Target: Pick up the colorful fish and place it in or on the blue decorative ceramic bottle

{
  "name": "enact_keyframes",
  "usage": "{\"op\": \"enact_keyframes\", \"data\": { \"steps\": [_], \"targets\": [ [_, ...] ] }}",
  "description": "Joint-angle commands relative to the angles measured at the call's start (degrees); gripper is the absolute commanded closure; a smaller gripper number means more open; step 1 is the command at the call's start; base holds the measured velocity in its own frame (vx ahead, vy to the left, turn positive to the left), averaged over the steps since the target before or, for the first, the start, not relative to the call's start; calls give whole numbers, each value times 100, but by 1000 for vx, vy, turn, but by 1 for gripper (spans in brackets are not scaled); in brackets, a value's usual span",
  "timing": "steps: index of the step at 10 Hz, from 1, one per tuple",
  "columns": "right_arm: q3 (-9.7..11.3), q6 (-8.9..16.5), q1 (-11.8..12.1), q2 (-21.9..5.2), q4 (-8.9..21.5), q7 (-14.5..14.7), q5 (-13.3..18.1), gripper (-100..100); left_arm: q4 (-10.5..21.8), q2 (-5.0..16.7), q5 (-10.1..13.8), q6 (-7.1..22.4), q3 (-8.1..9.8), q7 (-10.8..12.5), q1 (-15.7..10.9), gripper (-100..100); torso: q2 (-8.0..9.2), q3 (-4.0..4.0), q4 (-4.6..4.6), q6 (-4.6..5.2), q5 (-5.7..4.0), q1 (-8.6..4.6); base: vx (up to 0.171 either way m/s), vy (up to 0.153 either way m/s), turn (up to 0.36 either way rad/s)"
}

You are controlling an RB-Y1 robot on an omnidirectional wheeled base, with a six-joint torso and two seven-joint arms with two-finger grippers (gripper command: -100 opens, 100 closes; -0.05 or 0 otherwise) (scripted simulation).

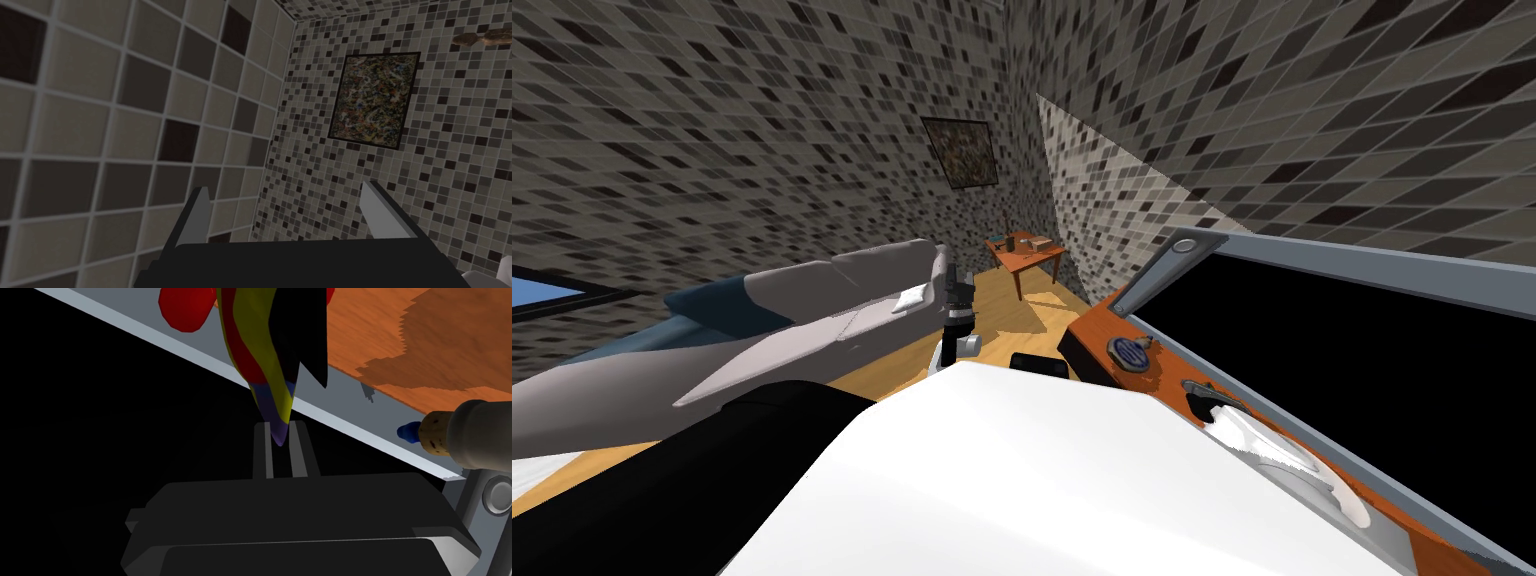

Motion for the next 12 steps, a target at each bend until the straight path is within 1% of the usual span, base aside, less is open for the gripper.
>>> {"op": "enact_keyframes", "data": {
  "steps": [1, 2, 3, 6, 7, 8, 11, 12],
  "targets": [
    [0, 0, 0, 0, 0, 0, 0, 100, 0, 0, 0, 0, 0, 0, 0, 0, 0, 0, 0, 0, 0, 0, 1, 4, -16],
    [21, 15, 7, -1, -8, 3, -18, 0, 0, 0, 0, 0, 0, 0, 0, 0, 0, 1, 2, -3, 3, 0, 0, 0, 0],
    [-15, -51, 90, -101, 59, 103, -78, 100, 0, 0, 0, 0, 0, 0, 0, 0, 1, 1, 2, -3, 4, 0, 87, 42, -52],
    [-62, -153, 219, -243, 167, 256, -180, 100, 0, -1, 0, 0, -1, 0, 1, 0, -51, -27, -7, -8, 17, 47, 157, 106, -66],
    [-100, -237, 322, -354, 260, 378, -268, 100, 0, -1, 0, 0, -1, 0, 2, 0, -63, -33, -7, -10, 21, 49, 217, 126, -94],
    [-100, -237, 322, -354, 260, 378, -268, 100, -1, -1, 0, -1, 0, 0, 3, 0, -75, -40, -11, -7, 23, 60, 146, 92, -53],
    [-163, -377, 483, -528, 423, 573, -420, 100, 0, 0, 0, 0, 0, 0, 2, 0, -56, -29, -7, -6, 24, 39, 148, 74, -54],
    [-163, -377, 483, -528, 423, 573, -420, 100, -1, 0, 0, 0, 0, 0, 2, 0, -61, -33, -8, -8, 25, 49, 108, 76, -28]
  ]
}}
